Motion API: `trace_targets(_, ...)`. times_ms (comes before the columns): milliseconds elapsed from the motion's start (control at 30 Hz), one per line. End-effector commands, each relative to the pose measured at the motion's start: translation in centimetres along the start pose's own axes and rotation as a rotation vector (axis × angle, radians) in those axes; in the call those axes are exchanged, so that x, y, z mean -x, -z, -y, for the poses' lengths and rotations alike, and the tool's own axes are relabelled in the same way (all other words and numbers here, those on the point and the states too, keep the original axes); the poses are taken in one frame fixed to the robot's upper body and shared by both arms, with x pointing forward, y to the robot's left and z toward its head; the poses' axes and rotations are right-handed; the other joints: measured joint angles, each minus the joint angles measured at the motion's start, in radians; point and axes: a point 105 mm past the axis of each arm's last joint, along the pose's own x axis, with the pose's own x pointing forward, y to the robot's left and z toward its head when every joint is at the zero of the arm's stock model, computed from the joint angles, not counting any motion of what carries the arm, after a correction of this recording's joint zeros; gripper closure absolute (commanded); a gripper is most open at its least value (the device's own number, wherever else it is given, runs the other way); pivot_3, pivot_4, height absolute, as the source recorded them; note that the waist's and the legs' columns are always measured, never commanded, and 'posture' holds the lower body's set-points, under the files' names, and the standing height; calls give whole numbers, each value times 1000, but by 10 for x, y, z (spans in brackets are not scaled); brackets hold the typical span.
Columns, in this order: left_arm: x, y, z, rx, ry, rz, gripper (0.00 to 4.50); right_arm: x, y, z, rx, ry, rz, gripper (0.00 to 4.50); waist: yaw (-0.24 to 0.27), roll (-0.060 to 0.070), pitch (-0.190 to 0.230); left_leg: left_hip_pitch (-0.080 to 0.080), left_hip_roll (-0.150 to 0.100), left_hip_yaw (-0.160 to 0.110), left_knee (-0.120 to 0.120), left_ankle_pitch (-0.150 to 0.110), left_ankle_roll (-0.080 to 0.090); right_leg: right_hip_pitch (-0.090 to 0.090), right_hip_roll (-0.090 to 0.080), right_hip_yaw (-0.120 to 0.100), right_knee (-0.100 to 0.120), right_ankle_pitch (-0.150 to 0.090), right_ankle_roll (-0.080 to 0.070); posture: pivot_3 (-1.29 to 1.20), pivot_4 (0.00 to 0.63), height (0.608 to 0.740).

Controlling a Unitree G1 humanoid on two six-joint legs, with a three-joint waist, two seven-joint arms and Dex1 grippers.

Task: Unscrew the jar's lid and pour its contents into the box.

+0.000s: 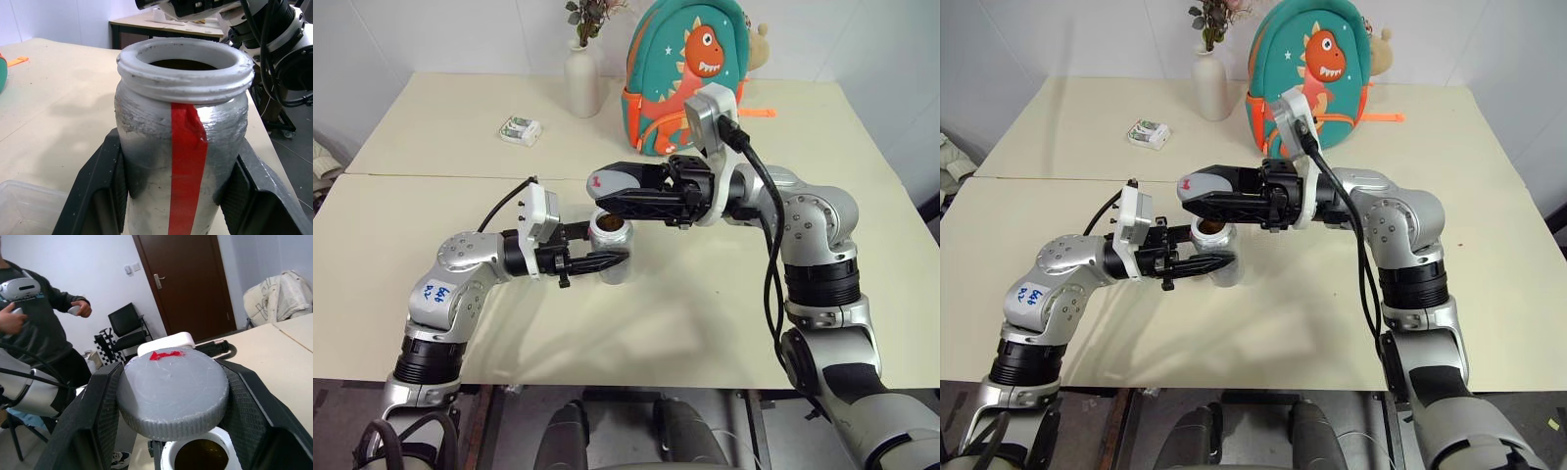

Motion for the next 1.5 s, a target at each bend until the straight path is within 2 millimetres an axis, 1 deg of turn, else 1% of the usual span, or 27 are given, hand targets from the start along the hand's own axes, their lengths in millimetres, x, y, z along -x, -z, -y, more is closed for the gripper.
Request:
trace_targets(33,3,-12,2,-46,-2,16,2492,19,-16,10,153,141,53,1909,0,0,0,0,0,0,0,0,0,0,0,0,0,0,0,0,150,740)
trace_targets(100,9,-17,2,-57,-14,26,2492,47,-12,24,204,288,59,1909,2,0,0,0,0,0,0,0,0,0,0,0,-1,0,0,0,150,740)
trace_targets(133,11,-19,2,-60,-17,30,2492,56,-11,28,217,333,59,1909,4,0,0,0,0,0,0,0,0,0,0,0,-1,0,0,0,150,740)
trace_targets(167,14,-21,3,-62,-19,33,2492,69,-2,33,235,399,33,1909,4,0,0,0,0,0,0,0,0,0,0,0,-2,0,0,0,150,740)
trace_targets(233,19,-25,4,-67,-22,36,2492,93,21,39,271,502,-46,1909,4,0,0,-1,0,0,-1,0,0,1,0,0,-3,0,0,0,150,740)
trace_targets(267,20,-27,4,-67,-24,37,2492,100,29,39,283,527,-72,1909,3,0,0,-1,0,0,-1,0,1,1,0,0,-5,0,0,0,150,740)
trace_targets(300,21,-27,4,-67,-26,38,2492,105,34,40,284,543,-82,1909,3,0,0,-1,0,1,-2,0,1,1,0,0,-5,0,0,0,150,740)
trace_targets(400,28,-29,1,-67,-59,35,2492,140,63,52,241,734,-73,1909,-8,0,0,0,0,2,-3,0,1,0,0,2,-5,0,0,0,150,740)
trace_targets(433,29,-29,0,-66,-66,34,2492,147,69,55,231,777,-67,1909,-8,0,0,0,0,2,-3,0,1,0,1,2,-5,0,0,0,150,740)
trace_targets(567,30,-30,-4,-56,-79,41,2492,159,80,65,229,878,-44,1909,-16,0,0,1,0,2,-2,0,-1,0,1,3,-3,0,1,0,150,740)
trace_targets(700,30,-30,-4,-54,-78,40,2492,165,107,70,207,923,-78,1909,-21,0,0,1,0,2,-2,2,-1,1,1,3,-1,1,1,0,150,740)
trace_targets(767,29,-31,-5,-53,-78,40,2492,168,123,73,195,931,-119,1909,-21,0,0,1,0,2,-2,2,-1,1,1,3,-1,1,1,0,150,740)
trace_targets(833,28,-31,-5,-53,-78,41,2492,170,134,75,182,934,-148,1909,-21,0,0,1,0,2,-2,2,-1,1,1,3,-1,1,1,0,150,740)
trace_targets(967,27,-32,-6,-51,-77,43,2492,171,139,77,169,922,-159,1909,-25,0,0,2,0,2,-2,2,-2,1,2,4,0,1,1,0,150,740)
trace_targets(1033,27,-31,-6,-48,-76,44,2492,171,143,77,148,909,-168,1212,-25,0,0,3,0,2,-2,2,-2,1,2,4,1,1,1,0,150,740)
trace_targets(1133,28,-28,-5,-44,-77,39,2492,167,136,75,147,867,-159,265,-25,0,0,3,0,2,-2,3,-2,1,2,4,1,1,0,0,150,740)
trace_targets(1167,29,-28,-6,-46,-84,34,2492,164,128,72,167,834,-154,21,-25,0,0,3,0,2,-2,3,-2,1,2,5,1,1,0,0,150,740)
trace_targets(1233,31,-28,-6,-53,-95,28,2492,158,112,65,202,771,-137,21,-24,0,0,3,0,2,-2,3,-2,1,2,5,1,1,0,0,150,740)
trace_targets(1300,36,-27,-8,-61,-112,15,2492,148,89,55,245,684,-121,21,-25,0,0,3,0,2,-2,3,-2,1,2,5,1,1,0,0,150,740)
trace_targets(1433,47,-21,-15,-74,-169,-30,2492,130,48,32,364,496,-164,21,-25,1,0,3,0,2,-2,3,-2,0,2,5,1,1,1,0,150,740)
trace_targets(1500,52,-18,-19,-82,-197,-46,2492,123,36,24,401,433,-194,21,-23,0,0,3,0,2,-2,3,-2,0,3,5,1,1,0,0,150,740)
